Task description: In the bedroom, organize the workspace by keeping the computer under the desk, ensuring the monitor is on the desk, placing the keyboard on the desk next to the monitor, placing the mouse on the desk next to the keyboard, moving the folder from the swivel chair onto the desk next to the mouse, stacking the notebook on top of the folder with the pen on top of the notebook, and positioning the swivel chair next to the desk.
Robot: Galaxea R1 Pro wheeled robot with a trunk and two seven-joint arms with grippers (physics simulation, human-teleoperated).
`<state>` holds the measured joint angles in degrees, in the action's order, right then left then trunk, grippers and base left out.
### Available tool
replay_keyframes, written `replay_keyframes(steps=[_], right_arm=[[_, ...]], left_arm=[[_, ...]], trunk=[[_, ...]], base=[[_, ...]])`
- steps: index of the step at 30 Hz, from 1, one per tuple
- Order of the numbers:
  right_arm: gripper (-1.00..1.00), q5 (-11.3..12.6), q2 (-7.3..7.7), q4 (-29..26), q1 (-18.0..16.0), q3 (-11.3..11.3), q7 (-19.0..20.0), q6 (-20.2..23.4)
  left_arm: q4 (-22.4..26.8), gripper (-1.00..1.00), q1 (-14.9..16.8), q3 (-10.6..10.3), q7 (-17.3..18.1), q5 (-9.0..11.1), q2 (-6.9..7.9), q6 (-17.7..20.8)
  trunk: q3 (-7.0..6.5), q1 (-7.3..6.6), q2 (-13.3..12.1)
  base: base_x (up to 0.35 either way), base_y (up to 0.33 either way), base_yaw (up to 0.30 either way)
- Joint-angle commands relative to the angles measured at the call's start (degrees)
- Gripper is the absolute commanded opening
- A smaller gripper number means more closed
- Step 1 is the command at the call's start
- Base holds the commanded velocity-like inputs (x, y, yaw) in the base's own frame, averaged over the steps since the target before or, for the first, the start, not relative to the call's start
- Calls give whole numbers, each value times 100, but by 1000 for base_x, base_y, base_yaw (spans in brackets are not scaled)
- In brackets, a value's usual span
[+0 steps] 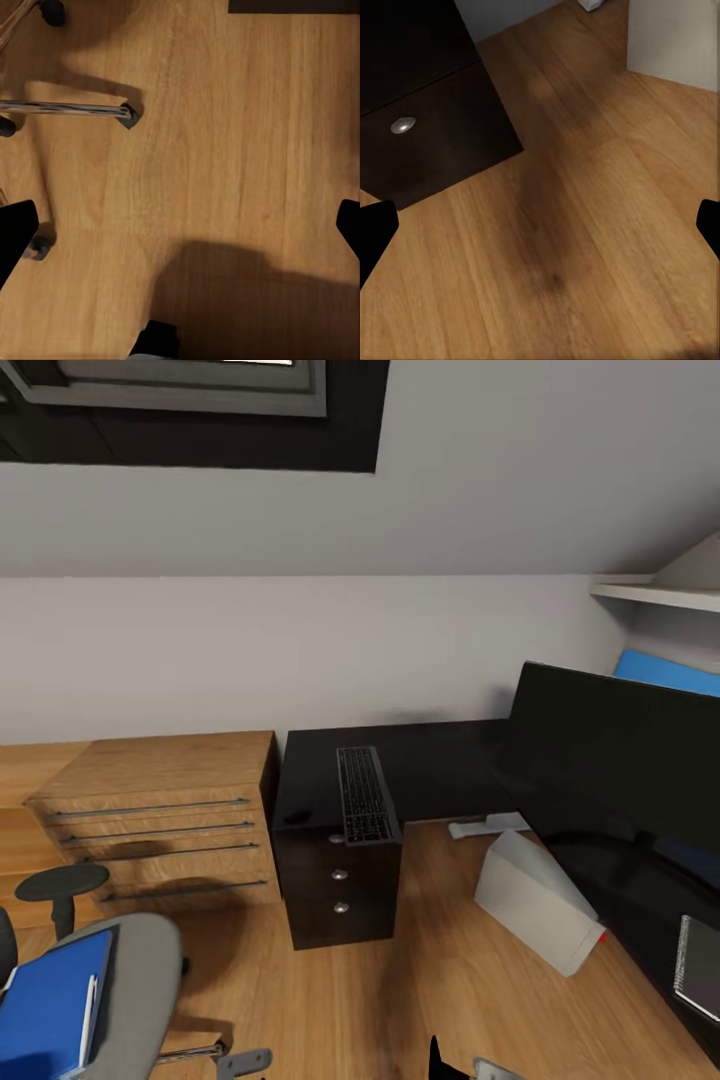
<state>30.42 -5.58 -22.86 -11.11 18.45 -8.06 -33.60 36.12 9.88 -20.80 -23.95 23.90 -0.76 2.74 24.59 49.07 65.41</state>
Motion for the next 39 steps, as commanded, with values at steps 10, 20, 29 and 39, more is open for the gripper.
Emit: replay_keyframes(steps=[10, 20, 29, 39], right_arm=[[100, 26, 4, 1, -5, 51, -47, -24], [100, 26, 0, 1, -5, 53, -47, -24], [100, 26, -9, 1, -5, 53, -47, -24], [100, 26, -10, 1, -5, 53, -47, -24]], left_arm=[[9, 100, 2, -37, -48, 36, 5, 25], [-23, 100, 5, -39, -5, 35, 5, -36], [-206, 100, 3, -52, 4, 36, 5, -190], [-279, 100, 3, -52, 5, 43, 5, -255]], trunk=[[-174, -220, -399], [-174, -220, -399], [-174, -220, -399], [-170, -220, -399]], base=[[-2, -2, 0], [0, 0, -141], [1, 0, -260], [170, 0, -267]])
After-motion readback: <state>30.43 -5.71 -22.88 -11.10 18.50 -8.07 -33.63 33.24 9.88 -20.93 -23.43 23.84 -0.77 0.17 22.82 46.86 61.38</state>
